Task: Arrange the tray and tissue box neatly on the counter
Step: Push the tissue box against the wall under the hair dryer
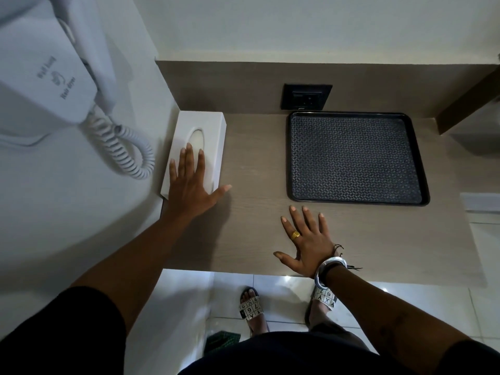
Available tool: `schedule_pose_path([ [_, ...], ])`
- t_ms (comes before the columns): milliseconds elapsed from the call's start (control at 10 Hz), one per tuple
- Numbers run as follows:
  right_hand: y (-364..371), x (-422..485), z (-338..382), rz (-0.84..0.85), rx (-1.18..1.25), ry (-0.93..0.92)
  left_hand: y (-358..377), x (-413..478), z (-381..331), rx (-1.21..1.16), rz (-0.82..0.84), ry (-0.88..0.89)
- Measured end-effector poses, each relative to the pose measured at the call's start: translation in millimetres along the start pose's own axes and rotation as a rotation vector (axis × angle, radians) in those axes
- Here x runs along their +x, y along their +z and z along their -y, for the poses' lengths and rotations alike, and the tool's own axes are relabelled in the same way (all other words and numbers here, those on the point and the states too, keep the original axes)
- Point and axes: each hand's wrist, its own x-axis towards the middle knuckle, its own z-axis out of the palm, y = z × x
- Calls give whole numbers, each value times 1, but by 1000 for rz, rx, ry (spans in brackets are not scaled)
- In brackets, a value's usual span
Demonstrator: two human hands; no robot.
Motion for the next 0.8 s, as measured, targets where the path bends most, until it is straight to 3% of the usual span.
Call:
schedule_pose_path([
  [800, -4, 1, 0, 3, 4, 2, 9, 47, 16, 20, -8, -81],
])
